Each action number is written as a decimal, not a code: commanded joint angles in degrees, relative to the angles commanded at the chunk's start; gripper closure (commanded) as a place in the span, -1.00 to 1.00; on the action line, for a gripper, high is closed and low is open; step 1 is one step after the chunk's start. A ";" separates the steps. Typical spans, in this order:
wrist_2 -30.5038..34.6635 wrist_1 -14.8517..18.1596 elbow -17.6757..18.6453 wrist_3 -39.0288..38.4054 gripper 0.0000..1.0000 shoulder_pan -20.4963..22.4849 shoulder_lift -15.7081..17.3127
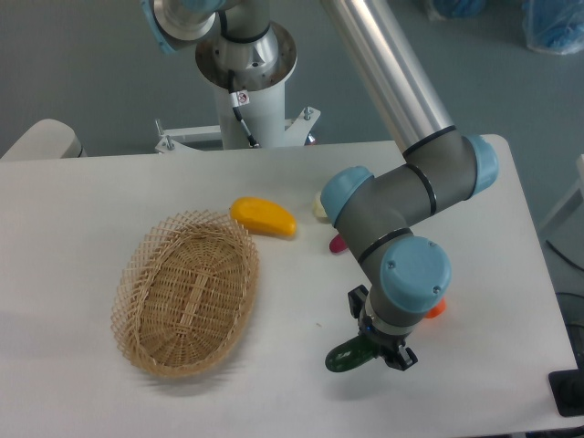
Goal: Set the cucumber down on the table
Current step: 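Carry the held green cucumber toward the yellow pepper, lowering it, then lower the green cucumber onto the table beside the yellow pepper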
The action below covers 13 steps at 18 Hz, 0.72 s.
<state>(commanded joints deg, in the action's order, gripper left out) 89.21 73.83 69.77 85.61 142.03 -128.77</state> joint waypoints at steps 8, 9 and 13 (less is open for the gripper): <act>0.09 -0.96 14.33 0.44 0.69 0.09 7.82; 0.09 -0.97 15.47 0.35 0.68 0.18 8.09; 0.17 -4.03 20.13 0.35 0.66 -0.26 10.03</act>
<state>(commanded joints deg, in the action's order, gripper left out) 89.38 69.80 89.90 85.96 141.77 -118.74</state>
